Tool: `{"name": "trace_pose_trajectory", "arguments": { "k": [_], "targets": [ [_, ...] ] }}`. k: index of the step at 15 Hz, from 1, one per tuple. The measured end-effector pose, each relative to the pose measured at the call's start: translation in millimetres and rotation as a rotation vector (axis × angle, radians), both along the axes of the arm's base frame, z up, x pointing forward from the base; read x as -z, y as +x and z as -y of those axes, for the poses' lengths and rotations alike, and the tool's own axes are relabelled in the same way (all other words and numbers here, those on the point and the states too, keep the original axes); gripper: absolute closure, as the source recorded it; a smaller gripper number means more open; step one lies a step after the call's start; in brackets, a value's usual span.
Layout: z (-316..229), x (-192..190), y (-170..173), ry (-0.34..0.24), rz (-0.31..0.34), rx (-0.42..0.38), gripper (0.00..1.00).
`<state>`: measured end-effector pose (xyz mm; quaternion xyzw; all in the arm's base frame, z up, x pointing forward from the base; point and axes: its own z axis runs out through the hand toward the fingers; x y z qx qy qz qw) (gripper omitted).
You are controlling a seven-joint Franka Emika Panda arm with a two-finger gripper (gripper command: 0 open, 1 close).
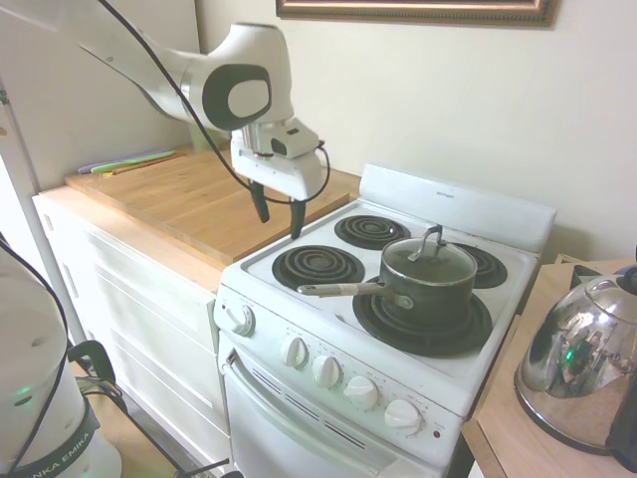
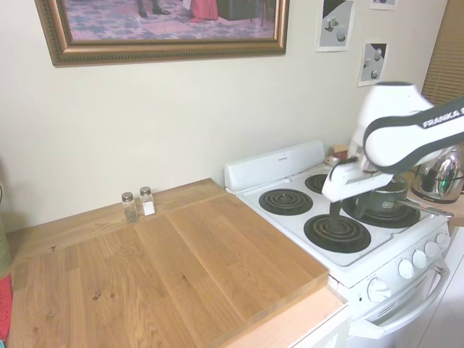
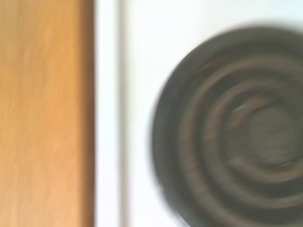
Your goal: Uncover the lid of the pot
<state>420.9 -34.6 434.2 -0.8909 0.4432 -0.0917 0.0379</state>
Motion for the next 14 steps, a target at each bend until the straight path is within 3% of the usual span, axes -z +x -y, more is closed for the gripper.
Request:
{"name": "trace_pose_trajectory", "arguments": {
  "k": [5, 10, 11, 14],
  "targets": [
    [116.5, -59.2, -27.1, 0.007, 0.140, 0.067, 0.00],
    [205.7, -56.0, -27.3, -0.013, 0.208, 0.110, 0.00],
    [214.1, -53.3, -21.4, -0.026, 0.215, 0.123, 1.00],
    [231.1, -45.0, -1.8, -0.026, 0.223, 0.106, 1.00]
  ]
}}
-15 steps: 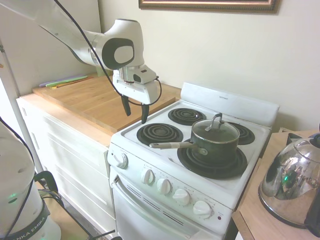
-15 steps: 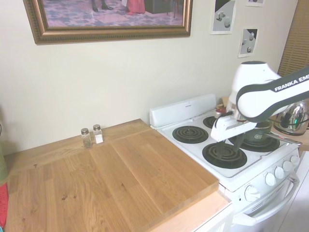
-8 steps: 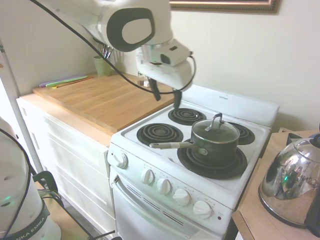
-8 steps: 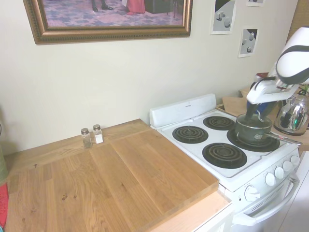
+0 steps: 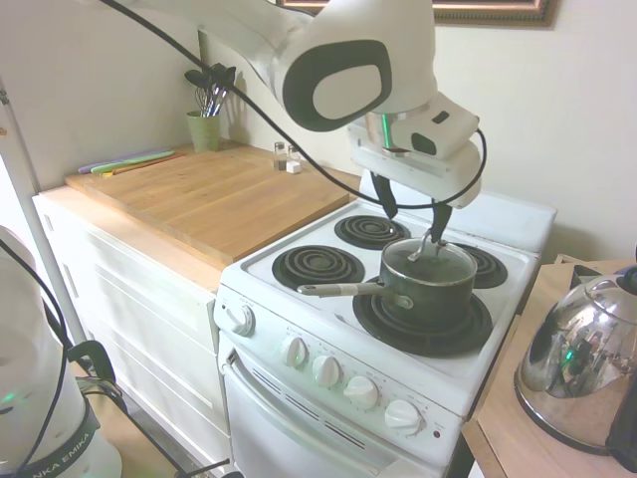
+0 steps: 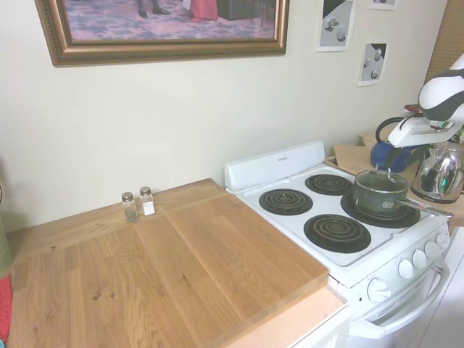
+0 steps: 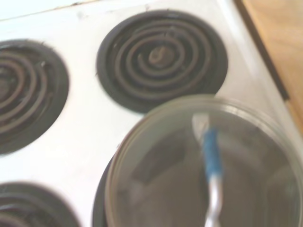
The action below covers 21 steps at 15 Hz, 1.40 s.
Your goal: Uncover the lid of the pot
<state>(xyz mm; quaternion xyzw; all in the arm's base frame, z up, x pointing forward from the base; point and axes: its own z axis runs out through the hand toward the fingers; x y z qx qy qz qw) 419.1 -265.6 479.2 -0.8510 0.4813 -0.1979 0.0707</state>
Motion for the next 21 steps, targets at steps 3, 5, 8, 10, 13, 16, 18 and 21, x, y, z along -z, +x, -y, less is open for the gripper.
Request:
{"name": "trace_pose_trajectory", "arguments": {
  "k": [3, 5, 8, 10, 13, 16, 18, 21],
  "targets": [
    [17.9, 3.7, 24.2, 0.013, 0.008, -0.019, 1.00],
    [23.8, 9.7, 34.8, 0.034, -0.012, -0.060, 1.00],
    [16.3, 16.9, 44.3, 0.034, -0.035, -0.089, 1.00],
    [7.4, 18.8, 48.8, 0.030, -0.043, -0.103, 1.00],
    [5.6, 24.7, 47.7, 0.036, -0.053, -0.100, 1.00],
    [9.6, 29.2, 43.6, 0.041, -0.059, -0.090, 1.00],
    [12.5, 30.6, 41.7, 0.043, -0.061, -0.083, 1.00],
    [16.2, 31.1, 39.5, 0.045, -0.061, -0.075, 1.00]
  ]
}}
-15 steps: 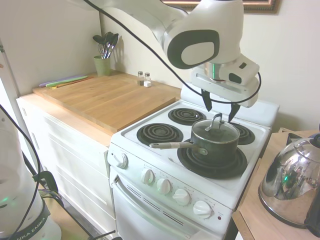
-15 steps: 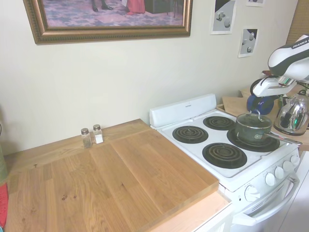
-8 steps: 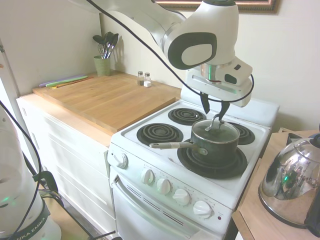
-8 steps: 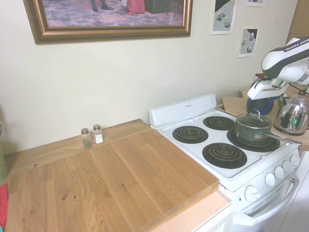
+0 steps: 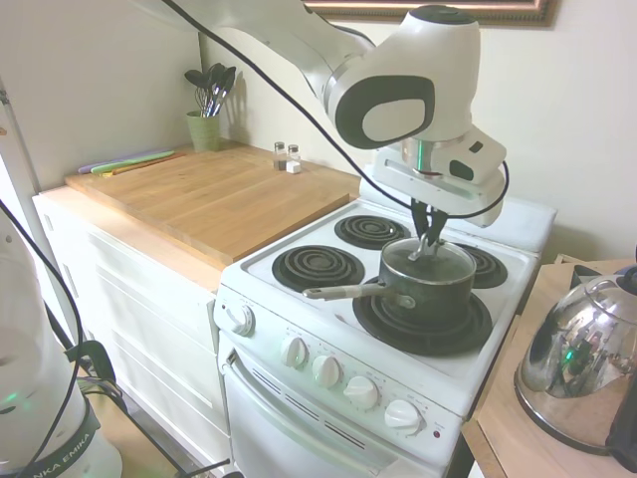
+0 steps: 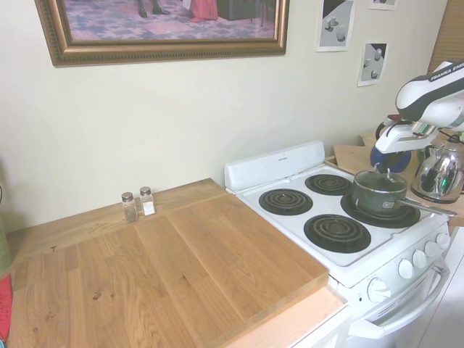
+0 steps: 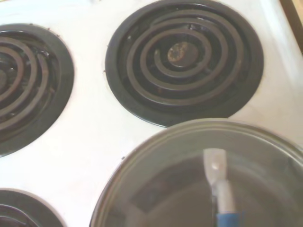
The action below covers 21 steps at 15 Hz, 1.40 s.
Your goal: Uncover the lid of the pot
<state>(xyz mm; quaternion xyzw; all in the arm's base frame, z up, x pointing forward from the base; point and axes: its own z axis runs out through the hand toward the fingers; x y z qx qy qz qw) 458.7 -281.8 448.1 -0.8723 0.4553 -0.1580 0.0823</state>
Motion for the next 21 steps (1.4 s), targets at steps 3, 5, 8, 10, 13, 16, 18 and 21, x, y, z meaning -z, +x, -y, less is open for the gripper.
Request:
{"name": "trace_pose_trajectory", "arguments": {
  "k": [3, 5, 8, 10, 13, 16, 18, 21],
  "targets": [
    [0.5, -0.3, -0.3, 0.001, 0.000, 0.002, 1.00],
    [0.5, -1.4, -0.4, 0.001, 0.000, 0.002, 1.00],
    [-1.1, -18.5, -5.3, -0.026, 0.004, 0.012, 1.00],
    [-12.8, -47.2, -13.1, -0.058, 0.008, 0.018, 1.00],
    [-60.1, -93.1, -18.2, -0.119, 0.001, 0.026, 1.00],
    [-151.2, -109.4, -0.8, -0.210, -0.042, 0.017, 1.00],
    [-224.6, -103.0, 13.4, -0.271, -0.077, 0.001, 1.00],
    [-323.0, -87.7, 37.4, -0.349, -0.134, -0.011, 1.00]
  ]
}}
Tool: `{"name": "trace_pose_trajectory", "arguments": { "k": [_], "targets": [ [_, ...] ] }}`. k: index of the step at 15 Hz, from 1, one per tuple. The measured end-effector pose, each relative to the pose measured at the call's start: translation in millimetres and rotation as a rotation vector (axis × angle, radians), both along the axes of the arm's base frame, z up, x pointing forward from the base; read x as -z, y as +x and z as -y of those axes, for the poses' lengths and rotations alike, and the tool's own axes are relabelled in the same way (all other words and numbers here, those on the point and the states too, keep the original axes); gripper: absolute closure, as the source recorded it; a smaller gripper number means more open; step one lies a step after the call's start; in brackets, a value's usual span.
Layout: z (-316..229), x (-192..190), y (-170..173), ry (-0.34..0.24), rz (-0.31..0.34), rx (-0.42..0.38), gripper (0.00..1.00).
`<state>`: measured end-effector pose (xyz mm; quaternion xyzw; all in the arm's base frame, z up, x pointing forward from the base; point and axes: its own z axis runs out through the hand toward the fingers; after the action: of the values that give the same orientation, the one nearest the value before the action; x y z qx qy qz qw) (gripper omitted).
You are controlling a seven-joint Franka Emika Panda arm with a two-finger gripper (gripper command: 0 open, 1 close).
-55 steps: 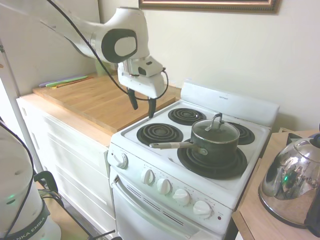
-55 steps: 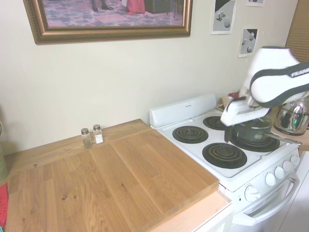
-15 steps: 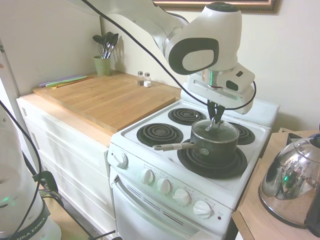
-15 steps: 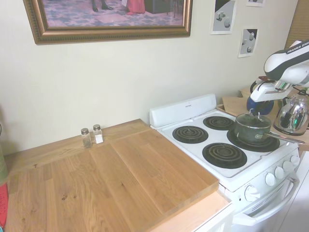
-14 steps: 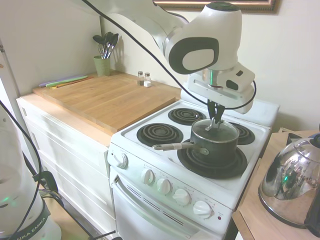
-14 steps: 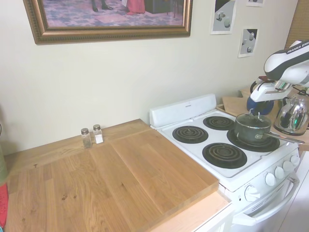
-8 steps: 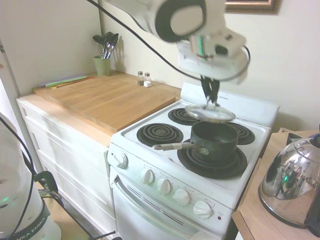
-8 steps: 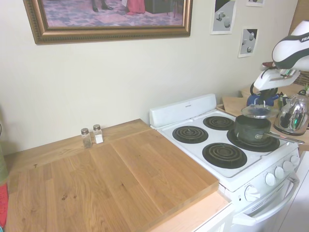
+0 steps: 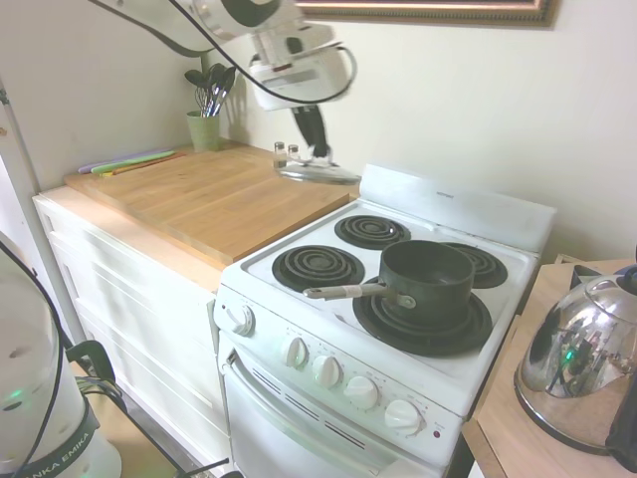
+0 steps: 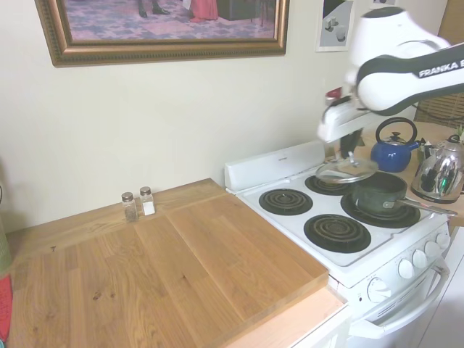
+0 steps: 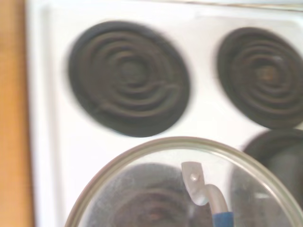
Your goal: Uncover the lid of the pot
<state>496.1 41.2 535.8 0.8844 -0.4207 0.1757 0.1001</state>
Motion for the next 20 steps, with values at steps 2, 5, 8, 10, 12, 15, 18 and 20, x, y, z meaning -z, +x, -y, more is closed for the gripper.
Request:
{"name": "trace_pose_trajectory", "arguments": {
  "k": [2, 5, 8, 10, 12, 15, 18, 20],
  "targets": [
    [-48.5, 18.2, 25.9, -0.042, -0.040, 0.000, 1.00],
    [-98.5, 54.3, 73.2, -0.054, -0.117, -0.029, 1.00],
    [-145.0, 79.9, 107.3, -0.050, -0.167, -0.061, 1.00],
    [-169.7, 91.1, 115.1, -0.026, -0.199, -0.095, 1.00],
    [-177.4, 103.3, 116.6, 0.027, -0.260, -0.134, 1.00],
    [-165.6, 113.1, 119.3, 0.088, -0.334, -0.183, 1.00],
    [-153.7, 125.1, 123.7, 0.128, -0.383, -0.219, 1.00],
    [-140.8, 140.6, 129.9, 0.150, -0.413, -0.225, 1.00]
  ]
}}
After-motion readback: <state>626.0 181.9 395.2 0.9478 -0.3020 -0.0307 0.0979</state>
